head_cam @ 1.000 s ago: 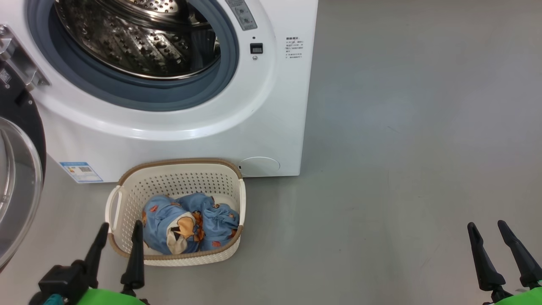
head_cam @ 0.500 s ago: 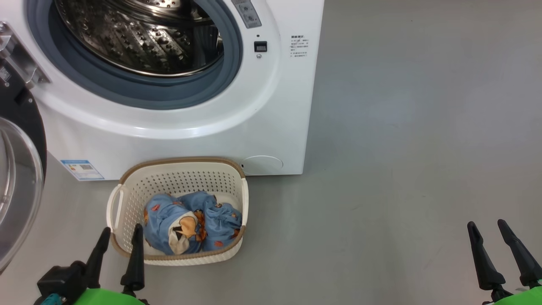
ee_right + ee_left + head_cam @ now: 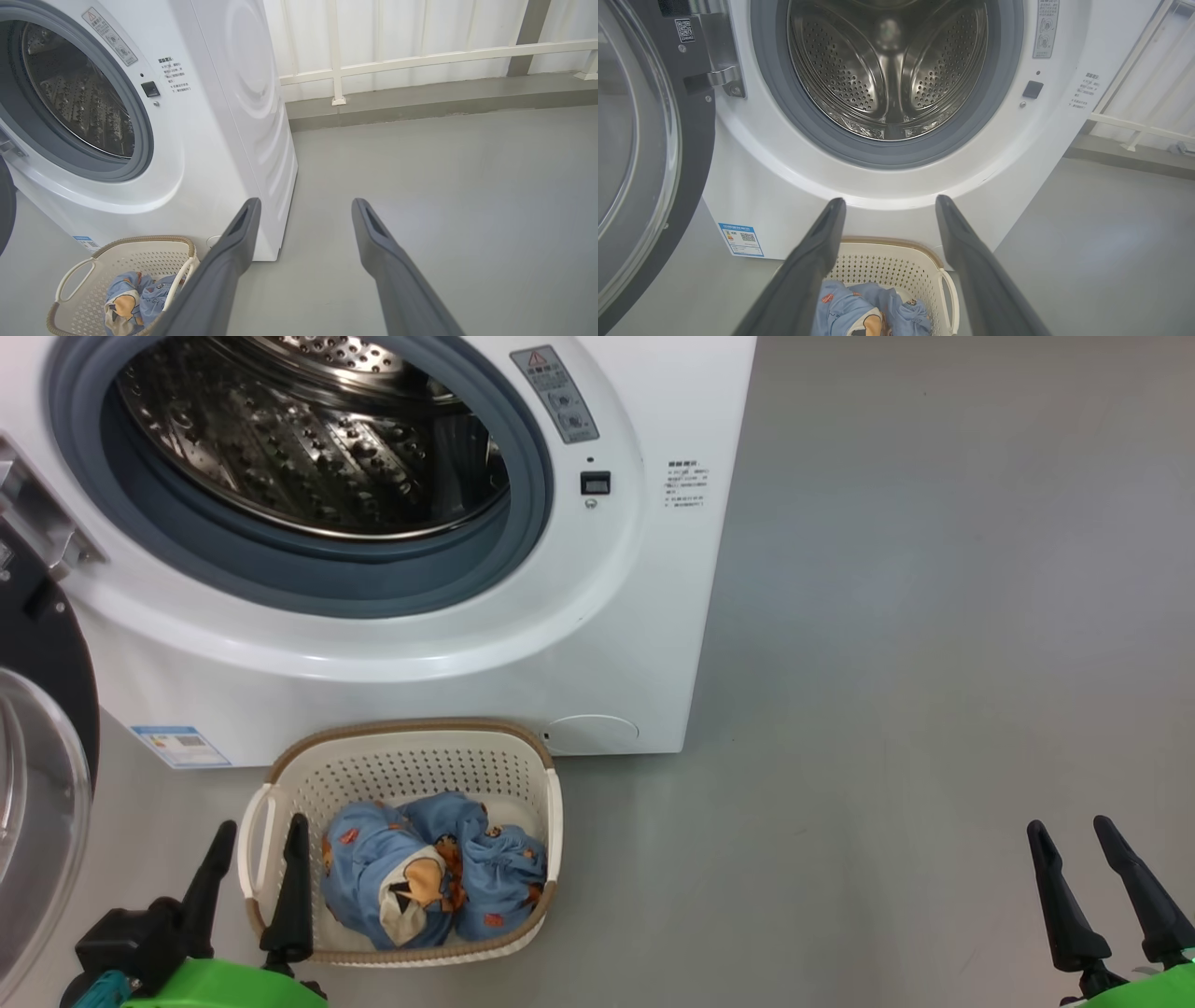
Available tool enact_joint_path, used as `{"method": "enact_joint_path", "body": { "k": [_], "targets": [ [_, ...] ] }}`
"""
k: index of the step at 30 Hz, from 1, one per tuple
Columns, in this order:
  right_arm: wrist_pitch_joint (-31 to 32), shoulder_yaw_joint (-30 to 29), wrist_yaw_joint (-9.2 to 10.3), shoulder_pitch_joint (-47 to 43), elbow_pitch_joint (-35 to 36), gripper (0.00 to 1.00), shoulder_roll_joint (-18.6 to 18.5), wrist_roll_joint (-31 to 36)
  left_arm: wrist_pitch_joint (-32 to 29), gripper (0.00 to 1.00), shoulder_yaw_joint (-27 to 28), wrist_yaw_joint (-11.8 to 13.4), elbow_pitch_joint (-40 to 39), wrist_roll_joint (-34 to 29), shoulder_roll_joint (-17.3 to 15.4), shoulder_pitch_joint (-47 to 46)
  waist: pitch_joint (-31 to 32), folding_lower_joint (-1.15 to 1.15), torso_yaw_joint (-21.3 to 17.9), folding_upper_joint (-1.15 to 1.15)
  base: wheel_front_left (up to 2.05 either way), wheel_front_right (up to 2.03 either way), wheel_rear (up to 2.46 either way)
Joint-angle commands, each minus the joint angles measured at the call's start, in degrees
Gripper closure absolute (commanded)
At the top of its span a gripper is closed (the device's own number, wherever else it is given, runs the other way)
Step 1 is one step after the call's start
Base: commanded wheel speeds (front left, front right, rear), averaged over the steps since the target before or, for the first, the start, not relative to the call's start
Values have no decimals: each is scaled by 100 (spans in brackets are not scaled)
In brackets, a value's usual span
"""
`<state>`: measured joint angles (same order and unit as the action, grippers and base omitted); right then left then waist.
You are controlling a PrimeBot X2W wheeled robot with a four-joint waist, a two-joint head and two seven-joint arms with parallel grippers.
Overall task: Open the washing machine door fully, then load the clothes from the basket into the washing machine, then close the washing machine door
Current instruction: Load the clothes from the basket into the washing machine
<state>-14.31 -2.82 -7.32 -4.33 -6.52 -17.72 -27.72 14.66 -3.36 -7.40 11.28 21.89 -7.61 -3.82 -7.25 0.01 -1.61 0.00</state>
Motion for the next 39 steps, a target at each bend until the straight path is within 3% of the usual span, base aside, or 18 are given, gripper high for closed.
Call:
{"method": "enact_joint_path", "body": {
  "k": [1, 17, 26, 39],
  "targets": [
    [-69, 76, -17, 140, 137, 0, -116, 33, 34, 0, 205, -9, -134, -58, -111, -206, -1, -1, 2, 0, 60, -60, 0],
    [-69, 151, -17, 228, 175, 0, -79, 10, 34, 0, 33, -9, 178, -297, 70, -261, -227, -1, 40, 0, 6, -6, 0],
    [-69, 173, -17, 440, 234, 0, -120, -39, 34, 0, -68, -9, 1044, -480, 340, -653, -770, -1, 13, 0, 0, 0, 0],
    [-69, 202, -17, 975, 395, 0, -205, -114, 34, 0, -251, -9, 2734, -742, 420, -2028, -1944, -1, -58, 0, 0, 0, 0]
  ]
}}
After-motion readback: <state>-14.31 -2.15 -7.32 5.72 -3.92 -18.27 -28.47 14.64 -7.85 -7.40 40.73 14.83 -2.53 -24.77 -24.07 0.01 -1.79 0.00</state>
